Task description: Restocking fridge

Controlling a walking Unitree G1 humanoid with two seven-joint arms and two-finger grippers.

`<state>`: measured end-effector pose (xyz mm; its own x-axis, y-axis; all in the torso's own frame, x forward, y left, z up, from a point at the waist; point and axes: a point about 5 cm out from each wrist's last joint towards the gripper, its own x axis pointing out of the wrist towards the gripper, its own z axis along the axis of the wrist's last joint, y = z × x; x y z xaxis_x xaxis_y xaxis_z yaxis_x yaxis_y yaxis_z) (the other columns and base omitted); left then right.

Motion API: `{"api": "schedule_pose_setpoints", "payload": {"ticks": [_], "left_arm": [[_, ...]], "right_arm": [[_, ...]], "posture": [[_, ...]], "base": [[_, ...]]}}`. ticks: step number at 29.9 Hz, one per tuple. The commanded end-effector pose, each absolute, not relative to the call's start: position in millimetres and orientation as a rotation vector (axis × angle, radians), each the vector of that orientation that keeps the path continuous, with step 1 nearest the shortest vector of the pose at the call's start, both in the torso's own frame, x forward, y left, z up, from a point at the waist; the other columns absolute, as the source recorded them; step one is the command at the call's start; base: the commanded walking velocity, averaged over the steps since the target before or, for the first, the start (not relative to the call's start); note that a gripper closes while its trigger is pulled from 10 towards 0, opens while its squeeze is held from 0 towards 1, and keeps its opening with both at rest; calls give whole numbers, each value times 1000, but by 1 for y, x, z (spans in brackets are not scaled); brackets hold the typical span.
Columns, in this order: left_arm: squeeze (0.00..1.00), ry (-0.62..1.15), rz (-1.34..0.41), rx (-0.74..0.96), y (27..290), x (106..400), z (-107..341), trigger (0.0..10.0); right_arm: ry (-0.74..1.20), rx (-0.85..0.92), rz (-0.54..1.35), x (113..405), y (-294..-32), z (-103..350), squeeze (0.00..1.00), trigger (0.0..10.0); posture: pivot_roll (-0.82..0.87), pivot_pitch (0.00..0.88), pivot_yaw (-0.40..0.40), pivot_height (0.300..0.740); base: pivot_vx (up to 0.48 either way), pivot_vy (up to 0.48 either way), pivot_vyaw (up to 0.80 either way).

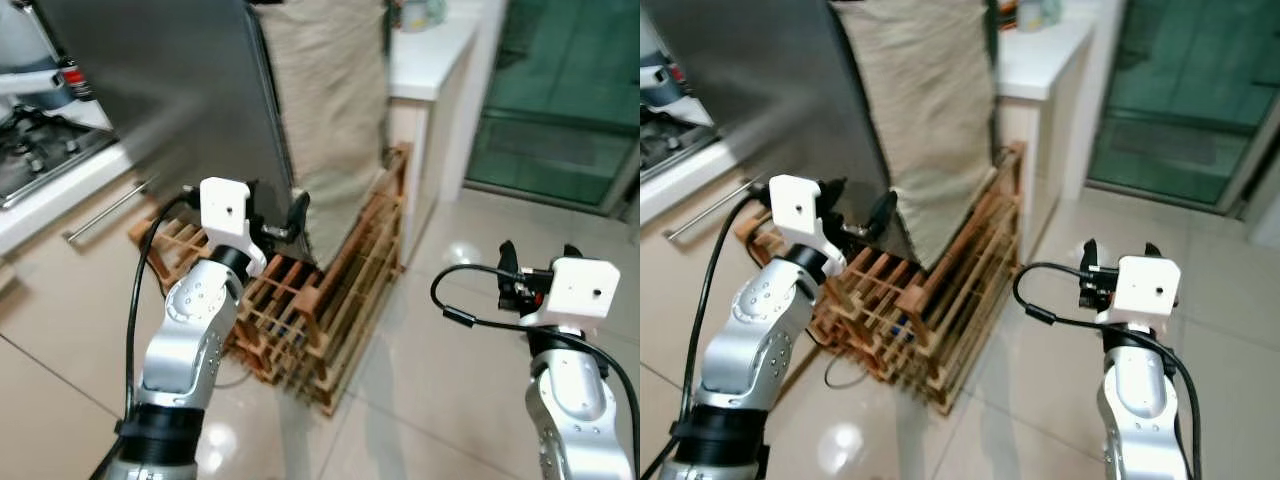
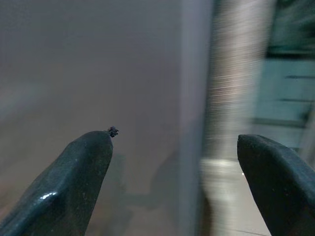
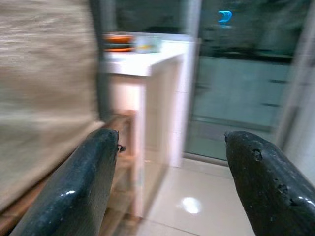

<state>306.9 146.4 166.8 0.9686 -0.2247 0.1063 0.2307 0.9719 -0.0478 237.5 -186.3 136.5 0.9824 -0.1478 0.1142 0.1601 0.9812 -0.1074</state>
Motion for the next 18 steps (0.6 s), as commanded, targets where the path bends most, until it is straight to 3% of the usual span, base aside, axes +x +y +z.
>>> {"api": "schedule_pose_setpoints", "payload": {"ticks": [1,11,18], "left_arm": [[0,-106,-220,-71,143,310,172,10000],[0,-44,-166,-163,150,326,171,10000],[0,-11,-274,-214,125,334,176,10000]], "right_arm": [[-85,-131,-173,237,-193,134,0,10000],[-90,-132,-148,242,-189,135,0,10000],[-86,-131,-147,244,-189,133,0,10000]], "posture": [[-150,0,105,740],[-151,0,105,740],[-153,0,106,740]], "base": [[0,0,0],[0,0,0],[0,0,0]]}}
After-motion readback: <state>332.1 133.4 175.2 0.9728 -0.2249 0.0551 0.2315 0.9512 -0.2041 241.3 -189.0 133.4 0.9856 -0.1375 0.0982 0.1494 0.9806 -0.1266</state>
